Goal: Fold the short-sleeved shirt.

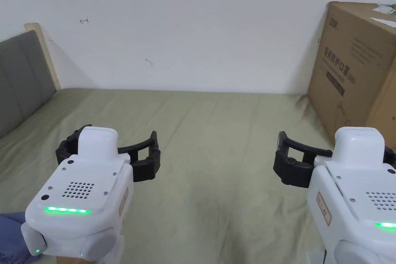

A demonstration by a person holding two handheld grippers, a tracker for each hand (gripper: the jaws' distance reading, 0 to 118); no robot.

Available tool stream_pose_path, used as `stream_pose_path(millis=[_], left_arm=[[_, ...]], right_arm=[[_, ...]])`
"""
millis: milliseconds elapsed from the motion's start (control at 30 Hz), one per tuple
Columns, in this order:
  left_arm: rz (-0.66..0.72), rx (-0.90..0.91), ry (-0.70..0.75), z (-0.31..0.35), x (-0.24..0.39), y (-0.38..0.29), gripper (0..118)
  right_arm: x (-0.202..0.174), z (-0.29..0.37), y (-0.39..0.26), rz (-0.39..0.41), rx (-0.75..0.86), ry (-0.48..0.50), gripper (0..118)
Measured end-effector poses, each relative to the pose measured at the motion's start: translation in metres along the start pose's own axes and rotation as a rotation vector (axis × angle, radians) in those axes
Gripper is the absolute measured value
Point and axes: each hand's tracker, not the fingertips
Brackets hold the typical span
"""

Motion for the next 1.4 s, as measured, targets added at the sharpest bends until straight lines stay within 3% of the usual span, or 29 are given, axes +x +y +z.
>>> stream_pose_path(millis=[1400], left_arm=[[-0.017,-0.005,-0.012,0.0016,-0.0002,-0.0007,110]], right_arm=[[0.0004,0.0028,0.0027,-0.001,-0.005,-0.018,118]])
